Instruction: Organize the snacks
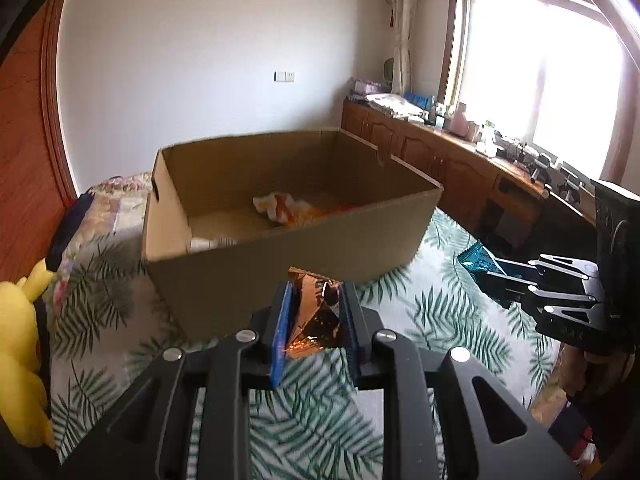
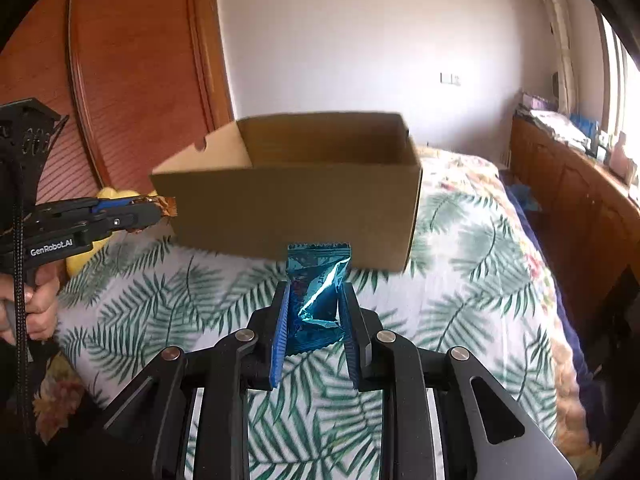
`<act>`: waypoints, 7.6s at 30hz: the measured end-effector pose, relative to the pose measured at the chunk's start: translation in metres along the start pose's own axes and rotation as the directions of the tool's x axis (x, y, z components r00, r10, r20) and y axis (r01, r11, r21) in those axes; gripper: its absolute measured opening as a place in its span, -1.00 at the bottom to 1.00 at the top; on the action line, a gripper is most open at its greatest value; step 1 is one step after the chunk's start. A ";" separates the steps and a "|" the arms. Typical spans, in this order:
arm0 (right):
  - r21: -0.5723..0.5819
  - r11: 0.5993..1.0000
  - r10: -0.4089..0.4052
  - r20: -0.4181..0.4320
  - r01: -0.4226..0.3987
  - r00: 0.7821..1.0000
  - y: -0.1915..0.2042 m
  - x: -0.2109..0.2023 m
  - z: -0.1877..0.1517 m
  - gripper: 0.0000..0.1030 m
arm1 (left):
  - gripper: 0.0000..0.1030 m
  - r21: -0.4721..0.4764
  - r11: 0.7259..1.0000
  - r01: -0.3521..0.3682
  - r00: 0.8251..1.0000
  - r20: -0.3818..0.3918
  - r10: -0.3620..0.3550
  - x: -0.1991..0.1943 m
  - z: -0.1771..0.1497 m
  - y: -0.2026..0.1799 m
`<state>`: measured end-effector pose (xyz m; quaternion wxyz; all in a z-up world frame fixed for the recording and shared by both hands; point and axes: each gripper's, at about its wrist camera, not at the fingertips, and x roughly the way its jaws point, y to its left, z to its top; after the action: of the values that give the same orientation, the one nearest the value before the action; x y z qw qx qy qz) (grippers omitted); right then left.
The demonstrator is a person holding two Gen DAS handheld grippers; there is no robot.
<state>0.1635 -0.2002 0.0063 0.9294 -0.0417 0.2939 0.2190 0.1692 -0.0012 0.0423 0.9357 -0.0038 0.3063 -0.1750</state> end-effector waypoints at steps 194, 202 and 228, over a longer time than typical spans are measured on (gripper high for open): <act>0.098 0.978 -0.201 0.249 0.182 0.947 0.076 -0.140 -0.037 1.00 | 0.90 -0.097 0.939 -0.331 0.929 0.140 0.342 -0.154 -0.085 -0.049; 0.099 0.979 -0.199 0.244 0.180 0.949 0.076 -0.140 -0.038 1.00 | 0.90 -0.095 0.941 -0.326 0.931 0.141 0.337 -0.156 -0.085 -0.049; 0.102 0.978 -0.200 0.242 0.180 0.950 0.075 -0.141 -0.039 1.00 | 0.90 -0.102 0.939 -0.327 0.931 0.137 0.339 -0.154 -0.086 -0.045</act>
<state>0.0071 -0.1945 0.0577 0.9768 -0.0054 0.1772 0.1203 -0.0103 0.0164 0.0659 0.9716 -0.0015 0.2366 -0.0009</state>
